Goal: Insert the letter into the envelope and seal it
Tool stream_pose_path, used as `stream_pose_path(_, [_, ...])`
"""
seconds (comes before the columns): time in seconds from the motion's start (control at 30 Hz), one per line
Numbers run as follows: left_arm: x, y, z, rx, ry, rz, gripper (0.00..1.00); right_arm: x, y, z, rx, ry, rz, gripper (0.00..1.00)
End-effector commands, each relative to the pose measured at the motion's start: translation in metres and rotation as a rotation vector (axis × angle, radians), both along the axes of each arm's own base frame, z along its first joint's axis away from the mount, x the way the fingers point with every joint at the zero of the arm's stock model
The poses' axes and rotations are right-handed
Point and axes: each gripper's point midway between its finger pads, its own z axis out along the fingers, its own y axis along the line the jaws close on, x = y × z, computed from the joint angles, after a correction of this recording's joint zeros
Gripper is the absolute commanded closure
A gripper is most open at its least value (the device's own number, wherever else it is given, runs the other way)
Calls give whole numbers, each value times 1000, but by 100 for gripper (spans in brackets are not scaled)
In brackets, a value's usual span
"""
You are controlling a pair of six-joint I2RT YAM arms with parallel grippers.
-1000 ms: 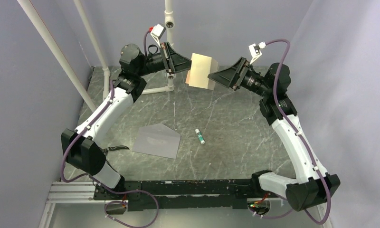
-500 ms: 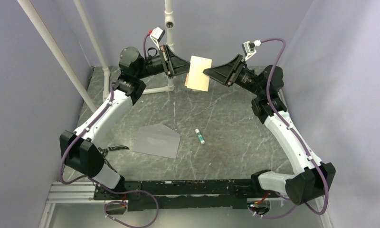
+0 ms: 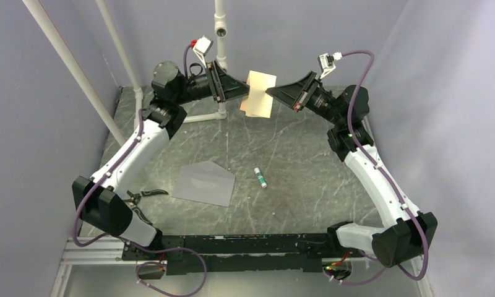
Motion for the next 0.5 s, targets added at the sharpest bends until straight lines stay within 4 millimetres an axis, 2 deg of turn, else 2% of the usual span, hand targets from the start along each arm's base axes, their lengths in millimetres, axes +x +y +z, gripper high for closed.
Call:
stream_pose_path(0.0, [-12, 14, 1, 48, -86, 85, 39, 0, -12, 15, 3, -77, -108, 100])
stream_pose_path(0.03, [-8, 16, -9, 65, -63, 122, 33, 3, -16, 15, 8, -79, -143, 100])
stream_pose_path(0.13, [-5, 22, -21, 83, -37, 184, 19, 4, -32, 22, 46, -92, -252, 100])
stream_pose_path(0.23, [-6, 26, -19, 68, -27, 210, 9, 8, -51, 30, 109, -81, -375, 100])
stream_pose_path(0.33, [-10, 25, -3, -28, -39, 192, 7, 11, -62, 38, 184, -69, -430, 100])
stream_pose_path(0.47, [-16, 2, 7, -101, -32, 115, 7, 12, -58, 49, 278, -46, -383, 100])
